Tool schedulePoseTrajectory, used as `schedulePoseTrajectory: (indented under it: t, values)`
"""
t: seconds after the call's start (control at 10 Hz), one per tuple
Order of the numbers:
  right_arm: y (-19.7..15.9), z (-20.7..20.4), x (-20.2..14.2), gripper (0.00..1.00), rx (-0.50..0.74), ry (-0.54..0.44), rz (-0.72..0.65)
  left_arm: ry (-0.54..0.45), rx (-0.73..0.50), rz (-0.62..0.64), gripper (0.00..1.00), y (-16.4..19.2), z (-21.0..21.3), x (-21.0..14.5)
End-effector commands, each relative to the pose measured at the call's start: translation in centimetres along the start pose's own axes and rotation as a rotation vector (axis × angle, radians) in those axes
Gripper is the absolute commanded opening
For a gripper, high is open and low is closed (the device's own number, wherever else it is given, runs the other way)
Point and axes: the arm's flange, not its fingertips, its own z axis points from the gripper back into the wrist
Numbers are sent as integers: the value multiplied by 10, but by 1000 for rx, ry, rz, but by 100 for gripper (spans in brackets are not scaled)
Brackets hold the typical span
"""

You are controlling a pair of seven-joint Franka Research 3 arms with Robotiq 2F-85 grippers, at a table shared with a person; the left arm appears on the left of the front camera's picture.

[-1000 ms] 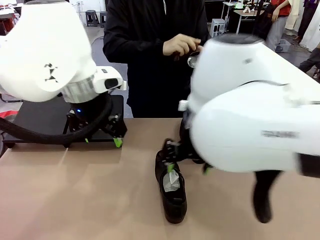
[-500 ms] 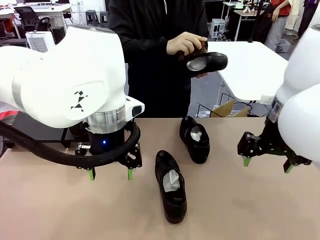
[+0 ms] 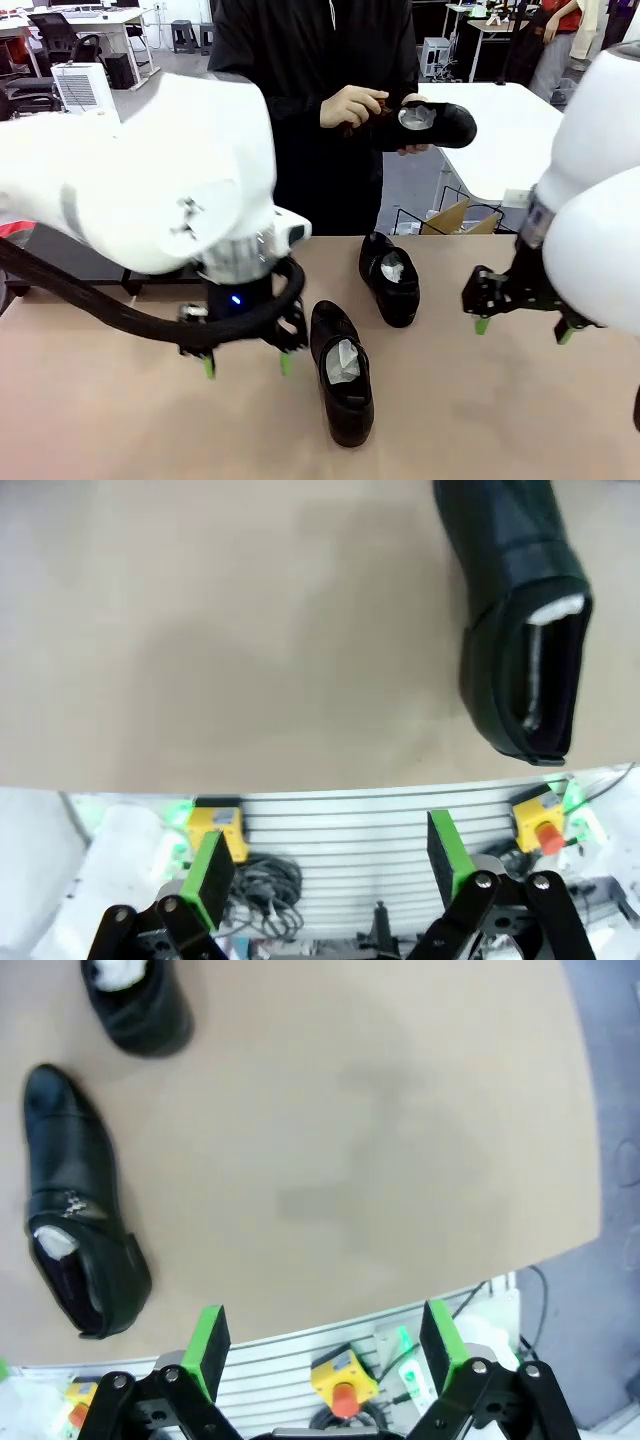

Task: Organize the shoes by placing them on the stand.
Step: Place the Shoe from the middle of the table onto the Shoes Stand.

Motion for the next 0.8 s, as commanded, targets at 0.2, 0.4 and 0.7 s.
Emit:
schedulePoseTrajectory:
  t: [0.2, 0.4, 0.7]
  values:
    - [-104, 1, 28, 100, 129, 94, -112, -55, 37, 97, 100, -54, -44, -9]
    - [-59, 5, 30, 100, 55, 49, -72, -182, 13, 122, 100, -60, -47, -6]
    - [-59, 5, 30, 100, 55, 49, -72, -260, -35, 90, 100, -66, -48, 3]
